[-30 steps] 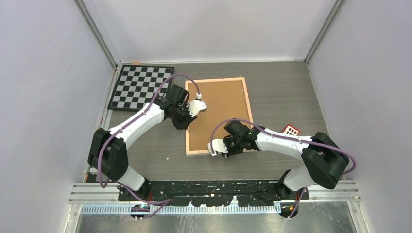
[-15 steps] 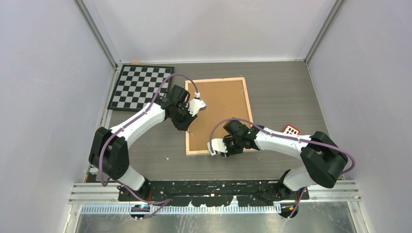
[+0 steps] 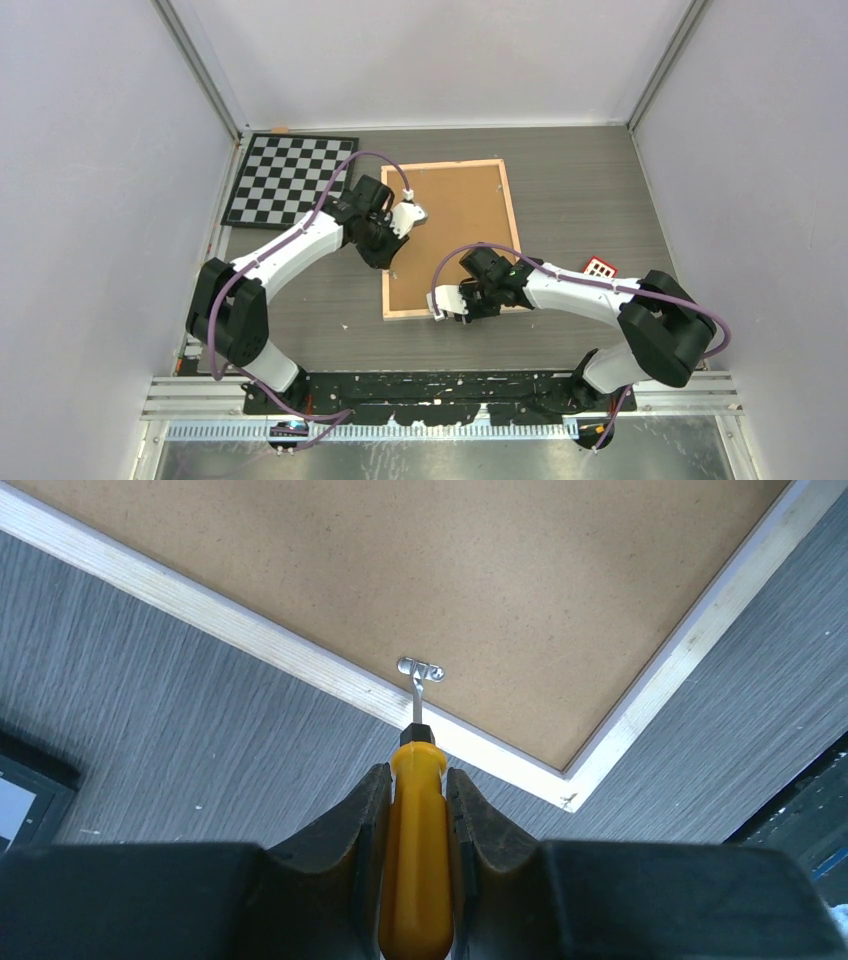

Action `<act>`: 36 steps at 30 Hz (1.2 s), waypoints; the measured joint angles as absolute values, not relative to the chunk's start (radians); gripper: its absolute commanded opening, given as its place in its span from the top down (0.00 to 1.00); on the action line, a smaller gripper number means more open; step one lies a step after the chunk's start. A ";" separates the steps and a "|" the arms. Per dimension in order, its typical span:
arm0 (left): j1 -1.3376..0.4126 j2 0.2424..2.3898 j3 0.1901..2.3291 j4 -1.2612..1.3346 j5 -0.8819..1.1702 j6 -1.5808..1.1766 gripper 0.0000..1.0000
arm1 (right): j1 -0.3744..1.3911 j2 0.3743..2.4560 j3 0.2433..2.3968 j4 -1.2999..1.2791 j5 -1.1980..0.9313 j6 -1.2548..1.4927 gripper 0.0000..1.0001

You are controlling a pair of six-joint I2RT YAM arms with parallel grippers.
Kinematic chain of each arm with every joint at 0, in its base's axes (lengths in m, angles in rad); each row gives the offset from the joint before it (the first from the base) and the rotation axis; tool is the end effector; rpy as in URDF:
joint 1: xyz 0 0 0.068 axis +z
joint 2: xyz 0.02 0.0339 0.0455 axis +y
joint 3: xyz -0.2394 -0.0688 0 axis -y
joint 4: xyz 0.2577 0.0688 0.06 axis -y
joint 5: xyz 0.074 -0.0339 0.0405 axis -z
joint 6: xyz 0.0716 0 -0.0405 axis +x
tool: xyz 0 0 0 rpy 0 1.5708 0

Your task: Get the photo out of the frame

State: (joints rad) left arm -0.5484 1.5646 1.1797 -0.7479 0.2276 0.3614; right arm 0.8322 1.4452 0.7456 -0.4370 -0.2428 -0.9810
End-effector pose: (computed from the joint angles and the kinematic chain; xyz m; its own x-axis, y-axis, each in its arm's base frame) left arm 0.2825 -0.1915 0.1816 -0.5144 0.7179 -0.4690 0.8247 0.5641 -0.0412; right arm 0.1799 0.2232 0.1008 0.3133 -0.8540 -0.4152 -0.9447 -0.2356 -0.2283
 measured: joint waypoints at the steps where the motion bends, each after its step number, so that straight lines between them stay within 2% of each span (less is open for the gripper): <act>1: -0.550 1.565 1.180 -0.745 0.231 0.355 1.00 | 0.832 1.446 0.746 -0.438 -0.243 -0.981 0.99; 22: -0.566 1.571 1.180 -0.709 0.292 0.360 1.00 | 0.831 1.443 0.748 -0.455 -0.237 -0.997 0.98; 23: -0.562 1.571 1.180 -0.712 0.309 0.356 1.00 | 0.828 1.438 0.747 -0.467 -0.234 -1.001 0.94; 24: -0.556 1.571 1.182 -0.720 0.345 0.344 1.00 | 0.825 1.431 0.744 -0.476 -0.234 -1.004 0.87; 26: -0.545 1.571 1.190 -0.734 0.401 0.321 1.00 | 0.814 1.419 0.739 -0.488 -0.232 -1.009 0.65; 28: -0.532 1.568 1.207 -0.744 0.448 0.298 1.00 | 0.802 1.400 0.732 -0.511 -0.227 -1.006 0.51; 36: -0.422 1.497 1.295 -0.761 0.484 0.226 1.00 | 0.705 1.238 0.785 -0.624 -0.228 -0.846 0.20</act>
